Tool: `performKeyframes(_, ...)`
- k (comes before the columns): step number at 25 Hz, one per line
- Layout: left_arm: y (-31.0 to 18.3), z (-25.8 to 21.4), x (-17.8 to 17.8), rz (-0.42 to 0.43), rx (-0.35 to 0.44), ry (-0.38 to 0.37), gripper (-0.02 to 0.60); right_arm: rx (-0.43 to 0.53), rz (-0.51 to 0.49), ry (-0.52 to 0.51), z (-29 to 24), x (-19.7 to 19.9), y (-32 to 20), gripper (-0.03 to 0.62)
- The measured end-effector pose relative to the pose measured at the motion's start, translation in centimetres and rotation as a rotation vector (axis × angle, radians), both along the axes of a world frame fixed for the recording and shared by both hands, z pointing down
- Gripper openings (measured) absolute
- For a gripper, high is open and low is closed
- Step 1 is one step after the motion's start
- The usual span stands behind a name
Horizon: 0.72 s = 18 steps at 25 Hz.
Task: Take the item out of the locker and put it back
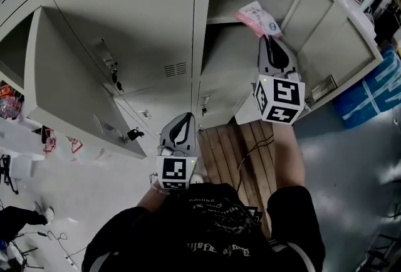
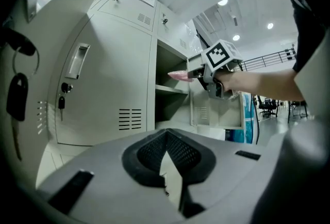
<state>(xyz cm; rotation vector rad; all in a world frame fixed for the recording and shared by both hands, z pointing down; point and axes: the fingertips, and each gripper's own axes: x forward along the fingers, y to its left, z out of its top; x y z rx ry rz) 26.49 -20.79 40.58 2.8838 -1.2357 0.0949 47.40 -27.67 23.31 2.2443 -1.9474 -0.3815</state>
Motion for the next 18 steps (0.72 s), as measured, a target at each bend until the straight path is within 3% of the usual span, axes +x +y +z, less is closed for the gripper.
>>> performKeyframes(18,1.7,0.6,-1.2,-0.051,0.007,0.013,0.008,-0.073,-0.01,-0.077,9.3,-4.5,6.8,0.028)
